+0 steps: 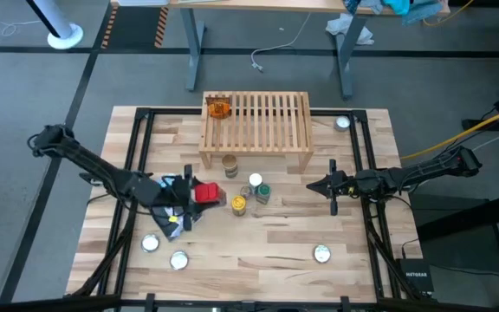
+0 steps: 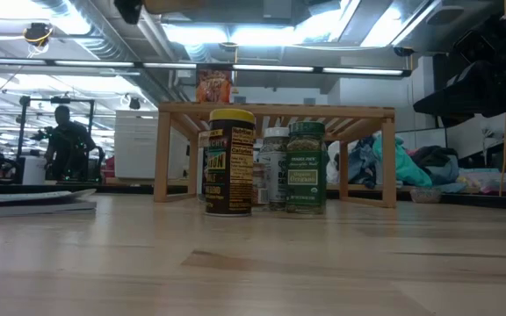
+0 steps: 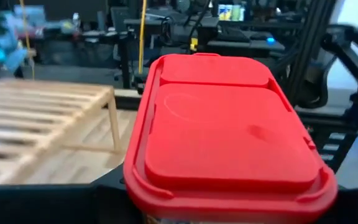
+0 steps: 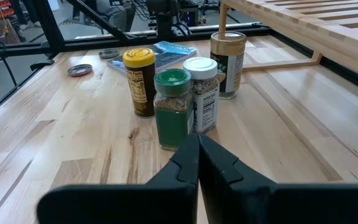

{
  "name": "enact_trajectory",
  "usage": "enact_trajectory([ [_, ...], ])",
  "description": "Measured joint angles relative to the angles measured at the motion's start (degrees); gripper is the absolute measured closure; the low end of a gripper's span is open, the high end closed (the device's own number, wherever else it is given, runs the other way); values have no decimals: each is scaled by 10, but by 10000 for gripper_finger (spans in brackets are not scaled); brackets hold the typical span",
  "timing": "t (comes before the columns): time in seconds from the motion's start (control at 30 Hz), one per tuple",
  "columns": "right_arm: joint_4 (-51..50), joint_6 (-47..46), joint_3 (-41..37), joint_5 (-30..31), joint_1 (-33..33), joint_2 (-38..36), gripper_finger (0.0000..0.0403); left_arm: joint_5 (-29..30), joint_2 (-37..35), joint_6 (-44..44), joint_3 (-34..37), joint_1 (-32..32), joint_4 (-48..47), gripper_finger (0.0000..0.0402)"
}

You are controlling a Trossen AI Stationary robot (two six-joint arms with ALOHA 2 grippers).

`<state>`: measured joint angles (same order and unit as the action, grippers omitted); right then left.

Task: Shelf spices
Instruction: Put the red seasoning can on the shelf

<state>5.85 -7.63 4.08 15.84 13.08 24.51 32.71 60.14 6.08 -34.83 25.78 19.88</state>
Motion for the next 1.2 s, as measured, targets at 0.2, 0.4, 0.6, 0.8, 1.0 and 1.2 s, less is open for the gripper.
enact_trajectory([
  [0.2,0,0,0,0,0,0,395,-17,-7,-67,0,-58,-17,229],
  [0.4,0,0,0,0,0,0,395,-45,-7,-101,0,-111,-31,229],
  [0.6,0,0,0,0,0,0,395,-70,-7,-139,0,-159,-30,229],
  [0.8,0,0,0,0,0,0,395,-71,-7,-169,0,-209,-29,229],
  [1.0,0,4,0,0,0,0,395,-150,-7,-174,0,-281,-25,229],
  [1.2,0,4,0,0,0,0,395,-262,-7,-138,0,-361,-25,229],
])
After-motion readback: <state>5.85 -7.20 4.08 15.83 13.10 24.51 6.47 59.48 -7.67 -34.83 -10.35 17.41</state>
